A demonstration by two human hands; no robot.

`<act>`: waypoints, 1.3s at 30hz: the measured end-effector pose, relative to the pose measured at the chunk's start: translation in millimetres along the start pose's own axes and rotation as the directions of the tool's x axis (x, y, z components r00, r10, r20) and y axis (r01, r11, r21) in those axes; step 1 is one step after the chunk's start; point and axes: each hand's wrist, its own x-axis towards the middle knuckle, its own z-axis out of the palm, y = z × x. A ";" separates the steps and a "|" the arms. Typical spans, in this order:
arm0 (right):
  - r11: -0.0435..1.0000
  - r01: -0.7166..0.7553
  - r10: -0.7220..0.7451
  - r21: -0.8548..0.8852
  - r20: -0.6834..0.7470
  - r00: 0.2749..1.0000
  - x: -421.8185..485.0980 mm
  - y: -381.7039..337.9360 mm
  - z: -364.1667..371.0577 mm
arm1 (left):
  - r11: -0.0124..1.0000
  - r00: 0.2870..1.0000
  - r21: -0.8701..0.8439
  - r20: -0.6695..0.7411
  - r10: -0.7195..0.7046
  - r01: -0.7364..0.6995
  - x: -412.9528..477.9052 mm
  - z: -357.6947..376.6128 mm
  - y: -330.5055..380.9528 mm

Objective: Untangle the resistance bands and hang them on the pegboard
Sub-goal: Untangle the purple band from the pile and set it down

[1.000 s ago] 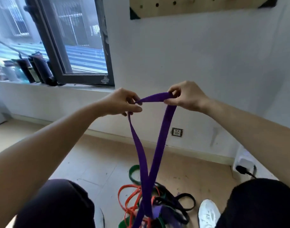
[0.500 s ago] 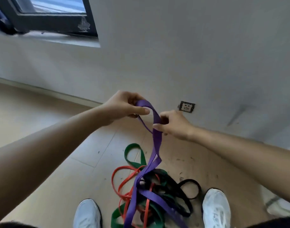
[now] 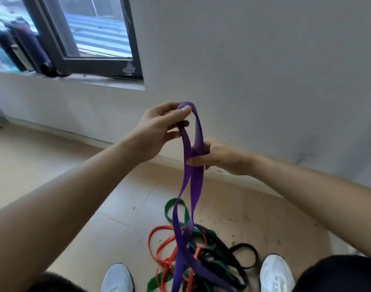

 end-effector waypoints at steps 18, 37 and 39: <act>0.994 0.080 -0.092 -0.075 -0.158 0.983 -44.9 -26.2 -41.3 | 0.924 0.979 -0.378 -0.205 -0.016 -0.064 -14.9 -86.4 -4.9; 0.961 0.267 -0.277 -0.075 -0.308 0.910 -33.5 -33.6 -28.0 | 0.891 0.983 0.428 0.159 0.090 -0.151 -18.1 -0.1 -12.9; 0.957 0.278 -0.291 -0.085 -0.272 0.917 -33.4 -35.0 -24.7 | 0.864 0.980 0.470 0.164 0.112 -0.177 -19.8 5.8 -14.6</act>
